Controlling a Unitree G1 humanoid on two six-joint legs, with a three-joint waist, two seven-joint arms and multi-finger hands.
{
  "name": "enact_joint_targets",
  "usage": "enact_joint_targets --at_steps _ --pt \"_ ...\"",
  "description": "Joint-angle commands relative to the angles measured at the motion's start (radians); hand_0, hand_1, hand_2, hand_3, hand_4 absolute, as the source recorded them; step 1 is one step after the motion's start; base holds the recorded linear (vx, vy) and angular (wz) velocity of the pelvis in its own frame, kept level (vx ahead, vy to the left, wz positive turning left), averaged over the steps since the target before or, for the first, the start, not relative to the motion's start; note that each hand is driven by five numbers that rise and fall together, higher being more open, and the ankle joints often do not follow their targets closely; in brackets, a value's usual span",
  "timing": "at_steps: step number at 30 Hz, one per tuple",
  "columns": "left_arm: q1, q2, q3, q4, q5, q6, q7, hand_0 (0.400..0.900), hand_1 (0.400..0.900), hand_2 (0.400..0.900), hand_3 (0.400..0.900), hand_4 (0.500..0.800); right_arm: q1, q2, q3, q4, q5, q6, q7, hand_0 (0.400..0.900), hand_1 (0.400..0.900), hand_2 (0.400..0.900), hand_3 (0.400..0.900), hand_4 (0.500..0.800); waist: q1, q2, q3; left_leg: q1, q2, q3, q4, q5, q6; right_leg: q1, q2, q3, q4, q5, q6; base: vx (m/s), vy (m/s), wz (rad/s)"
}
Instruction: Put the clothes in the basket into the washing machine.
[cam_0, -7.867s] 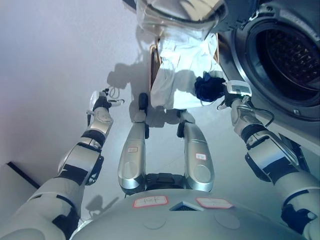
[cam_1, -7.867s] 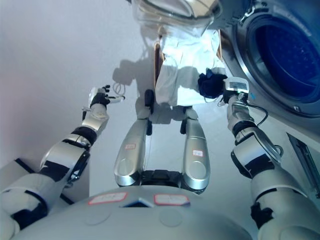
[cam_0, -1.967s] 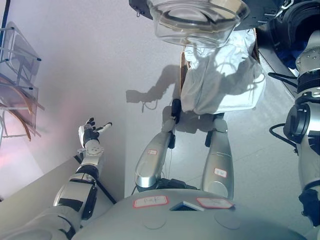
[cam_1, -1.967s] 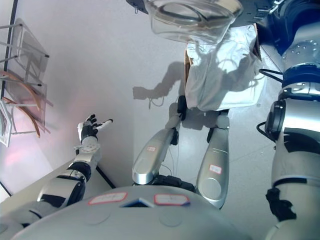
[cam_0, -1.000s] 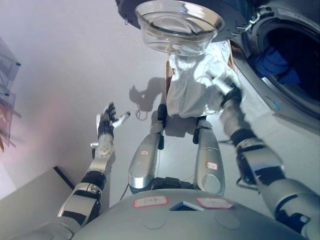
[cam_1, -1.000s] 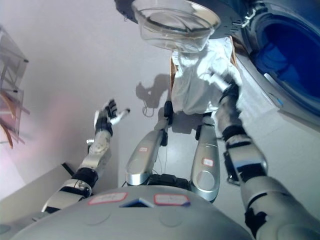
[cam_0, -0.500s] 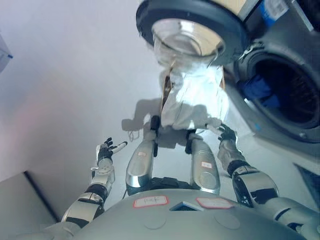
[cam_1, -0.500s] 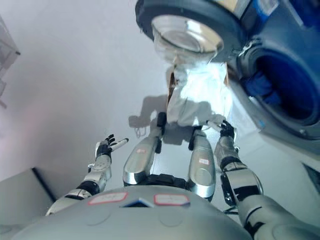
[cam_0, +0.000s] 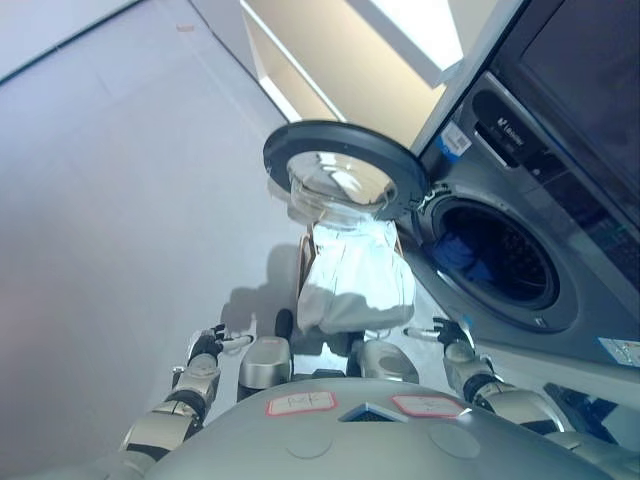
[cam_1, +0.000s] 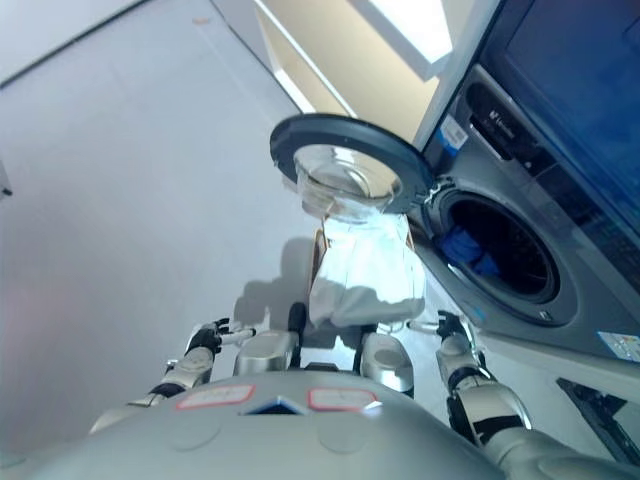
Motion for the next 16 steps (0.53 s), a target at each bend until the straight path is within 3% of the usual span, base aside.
enact_joint_targets --at_steps 1,16 --pt "0.002 0.034 0.035 0.053 0.051 0.011 0.012 0.900 0.900 0.900 0.900 0.800 0.022 -0.003 -0.009 -0.014 0.024 -0.002 -0.020 0.900 0.900 0.900 0.900 0.800 -0.002 -0.028 -0.016 -0.048 -0.045 0.018 0.007 0.028 0.002 -0.027 -0.026 0.009 0.086 0.020 0.076 0.03 0.018 -0.11" --pt "0.012 0.037 0.042 0.076 0.109 0.033 -0.036 0.900 0.900 0.900 0.900 0.800 0.047 0.015 0.008 -0.021 0.012 0.013 0.027 0.900 0.900 0.900 0.900 0.800 -0.003 -0.038 -0.061 0.040 -0.044 0.039 0.002 -0.009 0.019 0.050 -0.029 0.034 0.073 0.004 0.080 0.03 0.013 -0.08"
